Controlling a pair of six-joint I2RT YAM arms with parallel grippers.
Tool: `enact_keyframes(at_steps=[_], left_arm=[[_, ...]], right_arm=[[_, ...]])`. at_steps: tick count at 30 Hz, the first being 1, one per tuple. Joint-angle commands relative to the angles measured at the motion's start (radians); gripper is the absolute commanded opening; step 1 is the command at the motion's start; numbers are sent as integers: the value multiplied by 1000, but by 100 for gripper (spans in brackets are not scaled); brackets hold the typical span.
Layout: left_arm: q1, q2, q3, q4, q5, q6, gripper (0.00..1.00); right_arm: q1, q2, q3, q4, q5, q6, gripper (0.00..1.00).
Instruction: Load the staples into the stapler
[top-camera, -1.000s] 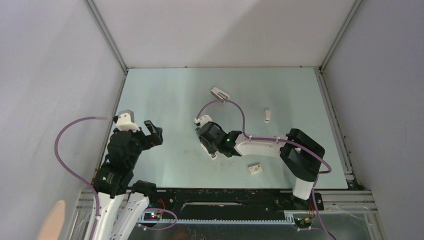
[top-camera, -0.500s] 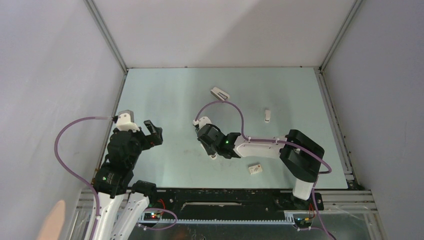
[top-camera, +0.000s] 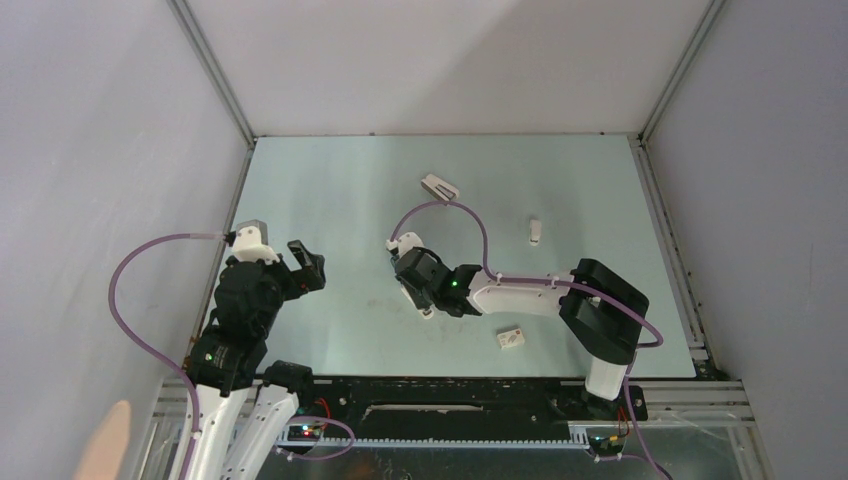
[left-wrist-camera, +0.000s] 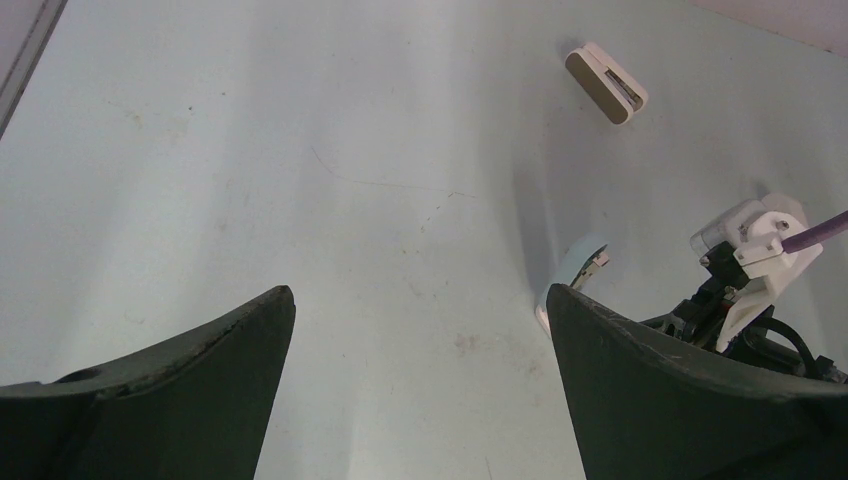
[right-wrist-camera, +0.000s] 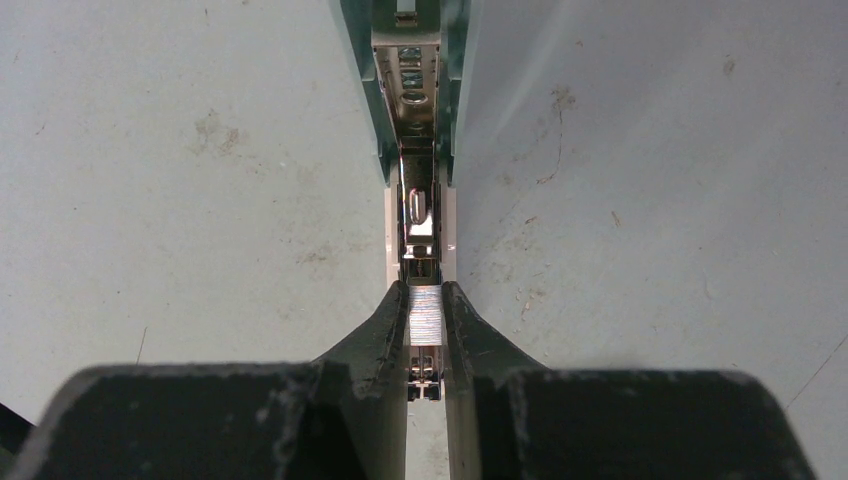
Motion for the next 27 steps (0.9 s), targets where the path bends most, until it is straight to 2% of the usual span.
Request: enact_keyframes(at_steps=[1, 19, 27], left_arm=[[12, -2, -1, 34, 19, 28, 100], [13, -2, -1, 35, 19, 28, 100], [13, -3, -2, 34, 21, 28, 100]], right_arm=[[3, 17, 3, 20, 24, -8, 12], [12, -84, 3, 11, 44, -21, 11], [13, -59, 3, 22, 21, -28, 12]])
